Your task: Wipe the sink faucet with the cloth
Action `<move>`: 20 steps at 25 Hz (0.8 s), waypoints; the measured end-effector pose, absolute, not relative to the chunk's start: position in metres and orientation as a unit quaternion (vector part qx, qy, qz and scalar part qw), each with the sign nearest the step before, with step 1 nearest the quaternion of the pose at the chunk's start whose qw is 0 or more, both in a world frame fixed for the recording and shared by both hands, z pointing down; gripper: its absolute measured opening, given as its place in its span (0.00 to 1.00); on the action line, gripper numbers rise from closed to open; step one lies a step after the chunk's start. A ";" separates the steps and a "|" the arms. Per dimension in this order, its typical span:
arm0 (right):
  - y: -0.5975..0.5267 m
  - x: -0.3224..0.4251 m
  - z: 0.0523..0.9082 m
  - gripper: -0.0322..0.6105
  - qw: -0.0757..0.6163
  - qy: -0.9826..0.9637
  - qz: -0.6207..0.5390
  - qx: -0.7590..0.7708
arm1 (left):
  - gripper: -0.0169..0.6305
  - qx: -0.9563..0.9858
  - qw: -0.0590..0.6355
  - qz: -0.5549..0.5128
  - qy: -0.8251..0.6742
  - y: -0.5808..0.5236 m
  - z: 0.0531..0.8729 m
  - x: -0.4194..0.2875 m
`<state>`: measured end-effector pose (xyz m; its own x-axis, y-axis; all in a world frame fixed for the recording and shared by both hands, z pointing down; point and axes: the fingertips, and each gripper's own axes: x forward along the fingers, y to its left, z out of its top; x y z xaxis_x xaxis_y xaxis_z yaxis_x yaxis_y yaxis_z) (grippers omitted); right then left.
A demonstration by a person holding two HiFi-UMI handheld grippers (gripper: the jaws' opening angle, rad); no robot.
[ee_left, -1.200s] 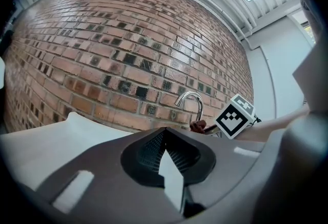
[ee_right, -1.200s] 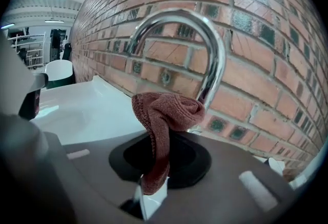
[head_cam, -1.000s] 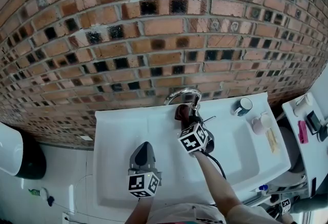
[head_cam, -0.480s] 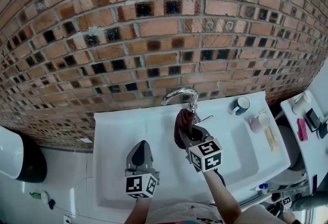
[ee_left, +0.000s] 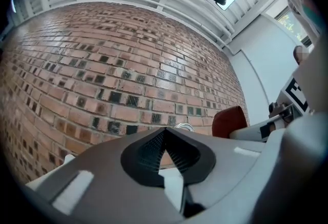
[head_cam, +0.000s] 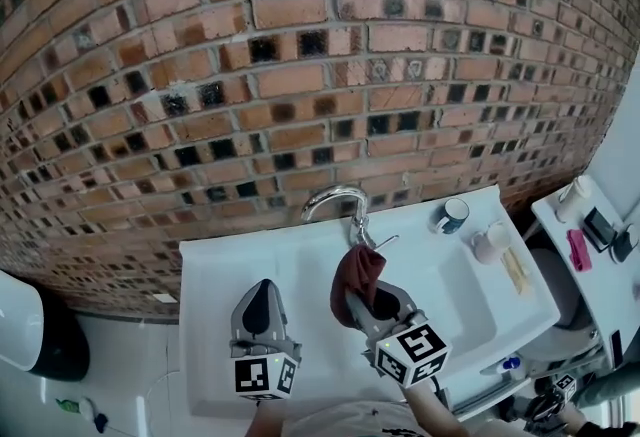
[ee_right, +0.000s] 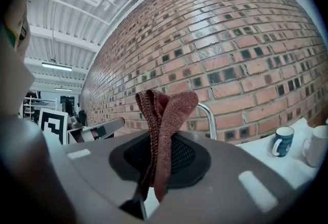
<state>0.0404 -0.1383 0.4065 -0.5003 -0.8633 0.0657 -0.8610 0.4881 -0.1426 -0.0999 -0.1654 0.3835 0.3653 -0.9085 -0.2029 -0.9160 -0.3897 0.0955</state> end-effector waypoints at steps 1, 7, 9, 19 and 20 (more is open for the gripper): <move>-0.136 0.039 0.406 0.12 0.007 0.863 -0.078 -0.499 | 0.02 -0.827 0.018 0.113 0.551 -0.164 0.382 -0.099; -0.132 0.040 0.390 0.12 0.011 0.862 -0.051 -0.503 | 0.02 -0.839 0.033 0.116 0.531 -0.158 0.368 -0.083; -0.131 0.039 0.390 0.12 0.011 0.863 -0.050 -0.503 | 0.02 -0.841 0.036 0.119 0.527 -0.157 0.368 -0.081; -0.133 0.037 0.393 0.12 0.007 0.865 -0.050 -0.499 | 0.02 -0.837 0.039 0.125 0.531 -0.152 0.364 -0.084; -0.133 0.037 0.393 0.12 0.007 0.865 -0.049 -0.499 | 0.02 -0.837 0.039 0.126 0.531 -0.152 0.365 -0.085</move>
<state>0.0373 -0.1327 0.3934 -0.5024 -0.8638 0.0373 -0.8625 0.4977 -0.0915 -0.0848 -0.1520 0.3647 0.4039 -0.8795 -0.2518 -0.8992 -0.4323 0.0677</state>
